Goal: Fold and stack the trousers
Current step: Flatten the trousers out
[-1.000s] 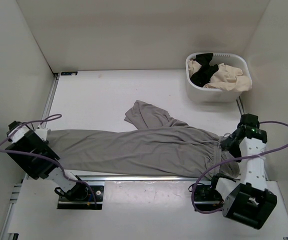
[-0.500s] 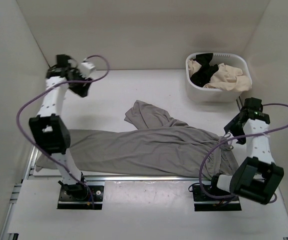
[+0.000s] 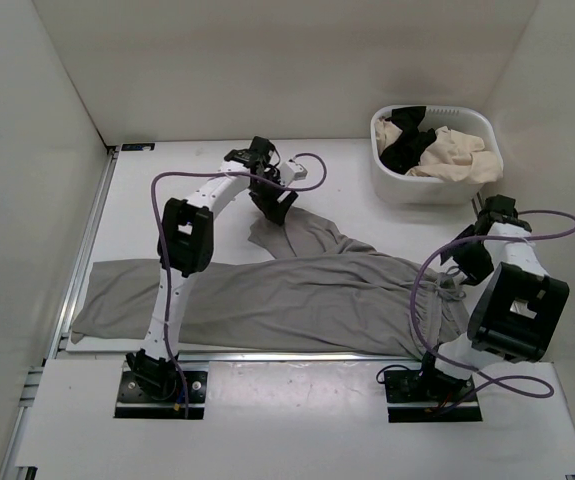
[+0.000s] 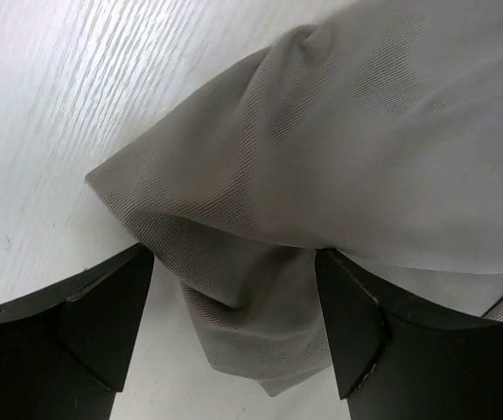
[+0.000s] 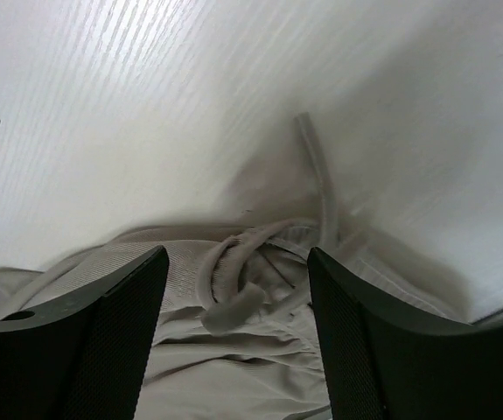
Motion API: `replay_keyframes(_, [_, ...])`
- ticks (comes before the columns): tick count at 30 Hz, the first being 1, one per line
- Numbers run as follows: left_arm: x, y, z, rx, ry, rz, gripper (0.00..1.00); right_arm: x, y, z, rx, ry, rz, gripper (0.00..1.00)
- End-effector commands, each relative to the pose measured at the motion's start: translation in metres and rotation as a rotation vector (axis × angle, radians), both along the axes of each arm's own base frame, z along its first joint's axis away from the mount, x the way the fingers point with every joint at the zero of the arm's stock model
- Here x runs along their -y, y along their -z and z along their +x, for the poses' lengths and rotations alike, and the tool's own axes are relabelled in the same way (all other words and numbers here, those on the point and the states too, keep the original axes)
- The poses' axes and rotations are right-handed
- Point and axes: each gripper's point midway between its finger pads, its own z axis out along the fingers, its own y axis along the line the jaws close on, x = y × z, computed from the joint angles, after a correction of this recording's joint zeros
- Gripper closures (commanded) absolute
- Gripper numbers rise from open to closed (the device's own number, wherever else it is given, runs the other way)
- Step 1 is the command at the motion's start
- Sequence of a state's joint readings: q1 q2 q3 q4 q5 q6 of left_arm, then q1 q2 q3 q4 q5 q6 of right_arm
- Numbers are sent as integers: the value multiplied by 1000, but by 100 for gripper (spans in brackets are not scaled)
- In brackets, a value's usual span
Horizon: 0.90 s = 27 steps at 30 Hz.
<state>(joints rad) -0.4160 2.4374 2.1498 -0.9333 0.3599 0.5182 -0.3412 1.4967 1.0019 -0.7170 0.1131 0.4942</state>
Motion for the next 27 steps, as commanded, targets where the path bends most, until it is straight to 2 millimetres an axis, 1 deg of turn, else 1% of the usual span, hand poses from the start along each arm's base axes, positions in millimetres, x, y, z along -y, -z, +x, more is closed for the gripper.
replay_keyframes(1, [-20,1,3,-35,-87,0,14,-17,10,7,38,-2,106,30])
replay_keyframes(2, [-19,5,-1,-54,-81,-7,16,-22,16,4,21,-6,131,30])
replay_keyframes(3, [-19,14,-11,-93,-75,-9,18,-24,18,4,27,-10,145,30])
replay_keyframes(4, [-19,19,-17,-117,-70,-14,24,-29,26,-2,2,-2,167,34])
replay_keyframes(5, [-13,18,-25,-128,-54,-21,31,-30,28,-3,2,-2,167,37])
replay_keyframes(6, [-8,26,-38,-163,-34,-20,39,-30,30,-4,-7,-1,171,40])
replay_keyframes(7, [-9,26,-41,-168,-34,-18,53,-31,36,-8,-28,0,178,46])
replay_keyframes(8, [-1,24,-52,-187,1,-32,60,-32,38,-9,-37,1,181,49])
replay_keyframes(9, [3,29,-61,-206,24,-31,68,-32,38,-9,-37,1,182,51])
replay_keyframes(10, [4,24,-63,-210,27,-40,79,-29,43,-9,-48,5,173,57])
replay_keyframes(11, [3,22,-64,-210,27,-40,86,-26,44,-3,-41,6,161,61])
replay_keyframes(12, [5,22,-66,-220,22,-52,86,-25,42,0,-32,6,158,65])
replay_keyframes(13, [4,18,-64,-208,19,-46,86,-21,43,2,-38,9,146,76])
replay_keyframes(14, [1,11,-58,-173,9,-26,86,-18,36,11,-12,7,136,82])
replay_keyframes(15, [-1,5,-51,-141,0,-12,86,-16,32,15,1,7,132,87])
replay_keyframes(16, [-9,-7,-44,-104,-20,1,86,-17,29,17,6,-6,136,95])
replay_keyframes(17, [-16,-19,-34,-62,-40,10,86,-16,21,20,24,-8,129,99])
replay_keyframes(18, [-36,-29,-20,-18,-89,40,86,-14,8,24,59,-19,114,100])
replay_keyframes(19, [-46,-55,-7,52,-121,38,86,-13,-5,31,102,-36,106,100])
replay_keyframes(20, [-59,-70,3,96,-155,49,86,-13,-13,32,128,-38,96,100])
replay_keyframes(21, [-87,-89,20,165,-228,93,86,-13,-34,36,198,-57,74,100])
replay_keyframes(22, [-102,-104,27,213,-254,118,86,-12,-44,37,229,-68,58,100])
replay_keyframes(23, [-116,-135,33,298,-283,127,86,-13,-57,39,269,-75,53,100])
replay_keyframes(24, [-134,-154,39,371,-303,179,86,-13,-71,38,312,-87,31,100])
replay_keyframes(25, [-144,-165,39,409,-315,201,86,-16,-75,36,322,-93,39,100])
replay_keyframes(26, [-151,-198,33,485,-324,199,86,-20,-79,32,325,-97,48,100])
replay_keyframes(27, [-154,-211,32,530,-323,203,86,-23,-76,31,321,-103,63,100])
